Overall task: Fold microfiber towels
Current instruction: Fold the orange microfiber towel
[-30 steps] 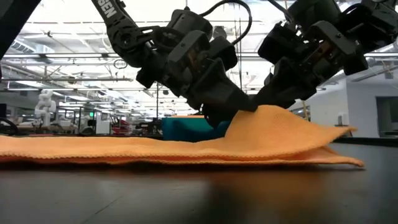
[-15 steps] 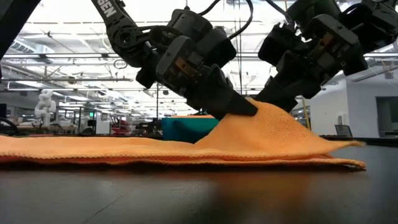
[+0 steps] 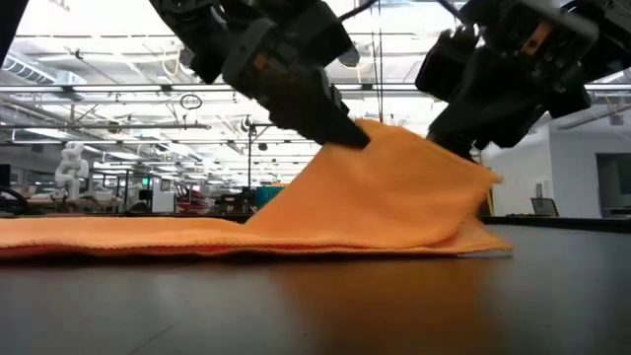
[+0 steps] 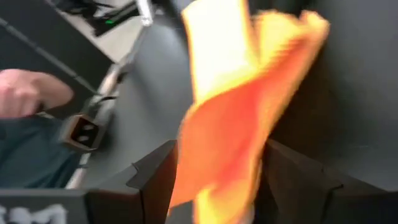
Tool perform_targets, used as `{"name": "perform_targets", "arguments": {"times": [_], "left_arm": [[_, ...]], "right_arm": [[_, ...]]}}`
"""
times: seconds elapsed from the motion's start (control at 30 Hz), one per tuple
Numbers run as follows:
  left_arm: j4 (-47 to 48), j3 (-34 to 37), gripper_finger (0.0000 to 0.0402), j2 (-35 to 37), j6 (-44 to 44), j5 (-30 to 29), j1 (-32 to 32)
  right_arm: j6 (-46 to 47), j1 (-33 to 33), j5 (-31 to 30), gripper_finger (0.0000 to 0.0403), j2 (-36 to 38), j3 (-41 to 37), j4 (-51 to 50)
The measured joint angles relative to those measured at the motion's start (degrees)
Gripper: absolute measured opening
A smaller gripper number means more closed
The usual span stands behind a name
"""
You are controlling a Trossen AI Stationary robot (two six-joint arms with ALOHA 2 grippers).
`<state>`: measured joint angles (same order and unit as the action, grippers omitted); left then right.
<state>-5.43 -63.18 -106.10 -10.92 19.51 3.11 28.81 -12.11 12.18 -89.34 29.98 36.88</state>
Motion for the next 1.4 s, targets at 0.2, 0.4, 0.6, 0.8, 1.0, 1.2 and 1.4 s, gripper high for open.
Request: {"name": "perform_targets", "arguments": {"times": [0.2,0.4,0.6,0.8,1.0,1.2,1.4], "left_arm": [[2.03,0.00,0.0005,0.09,-0.78,-2.10,-0.09],[1.15,0.00,0.0005,0.09,-1.22,-3.11,-0.04],[-0.53,0.00,0.0005,0.09,-1.42,-4.35,-0.07],[-1.59,0.00,0.0003,0.09,-1.19,-4.65,-0.09],[-2.08,0.00,0.0003,0.09,-1.22,-4.66,-0.15],[-1.30,-0.02,0.0005,2.13,-1.17,-5.70,-0.15],[1.23,0.00,0.0007,5.03,-1.09,-7.65,0.42]], "right_arm": [[0.07,-1.13,0.60,0.0227,0.00,0.00,-0.30],[0.42,-1.51,-2.80,0.0228,0.00,0.00,-2.43],[1.89,-1.56,-7.86,0.0228,-0.15,0.00,-5.00],[4.13,-2.41,-7.52,0.0228,-2.82,0.00,-5.62],[5.95,-3.62,-7.47,0.0225,-5.36,0.00,-5.40],[4.20,-4.08,-7.76,0.0179,-6.12,-0.31,-4.71],[2.80,-4.15,-5.99,0.0086,-6.16,-1.14,-3.45]]}}
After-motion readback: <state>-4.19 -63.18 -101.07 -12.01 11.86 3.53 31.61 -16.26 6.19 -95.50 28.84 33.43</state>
